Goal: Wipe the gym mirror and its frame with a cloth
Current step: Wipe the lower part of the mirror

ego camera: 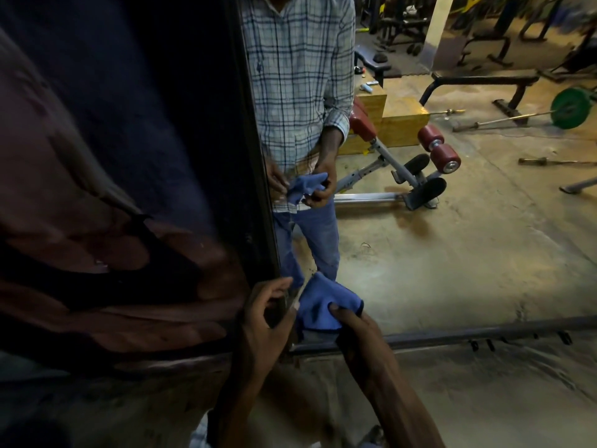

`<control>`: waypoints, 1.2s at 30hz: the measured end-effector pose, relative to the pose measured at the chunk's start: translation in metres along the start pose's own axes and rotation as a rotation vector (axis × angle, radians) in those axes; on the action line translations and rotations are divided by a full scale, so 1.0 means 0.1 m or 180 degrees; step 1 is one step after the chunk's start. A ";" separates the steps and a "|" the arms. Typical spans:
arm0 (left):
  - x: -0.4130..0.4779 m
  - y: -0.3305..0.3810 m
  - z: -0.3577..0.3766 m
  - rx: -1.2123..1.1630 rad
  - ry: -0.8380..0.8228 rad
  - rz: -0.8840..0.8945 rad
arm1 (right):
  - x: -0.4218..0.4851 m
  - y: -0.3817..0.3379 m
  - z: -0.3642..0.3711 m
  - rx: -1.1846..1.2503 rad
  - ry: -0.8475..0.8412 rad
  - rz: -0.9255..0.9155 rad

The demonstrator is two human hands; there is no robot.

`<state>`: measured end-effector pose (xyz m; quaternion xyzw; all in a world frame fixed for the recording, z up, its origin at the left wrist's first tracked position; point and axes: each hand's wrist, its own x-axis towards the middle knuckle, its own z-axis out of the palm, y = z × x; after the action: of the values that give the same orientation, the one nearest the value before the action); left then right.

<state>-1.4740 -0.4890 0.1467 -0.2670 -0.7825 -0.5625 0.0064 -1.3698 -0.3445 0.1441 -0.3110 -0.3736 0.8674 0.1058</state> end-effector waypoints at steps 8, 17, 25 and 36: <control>0.53 -0.05 -0.25 0.1580 0.0431 0.0929 | 0.25 -0.39 -0.06 -0.0112 0.0789 -0.0990; 0.88 -0.25 -0.25 0.2450 0.0543 0.1263 | 0.58 -0.74 -0.02 -0.0593 0.1956 -0.2376; 0.94 -0.55 -0.17 0.2838 0.0536 0.1360 | 1.11 -0.77 0.34 -0.0635 0.2107 -0.3142; 0.97 -0.60 -0.11 0.2782 0.0625 0.1399 | 1.12 -0.59 0.55 -0.1345 0.1893 -0.3678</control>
<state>-1.5859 -0.4722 0.1285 -0.3436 -0.8660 -0.1899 0.3097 -1.4948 -0.2888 0.1639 -0.3008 -0.5961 0.4579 0.5870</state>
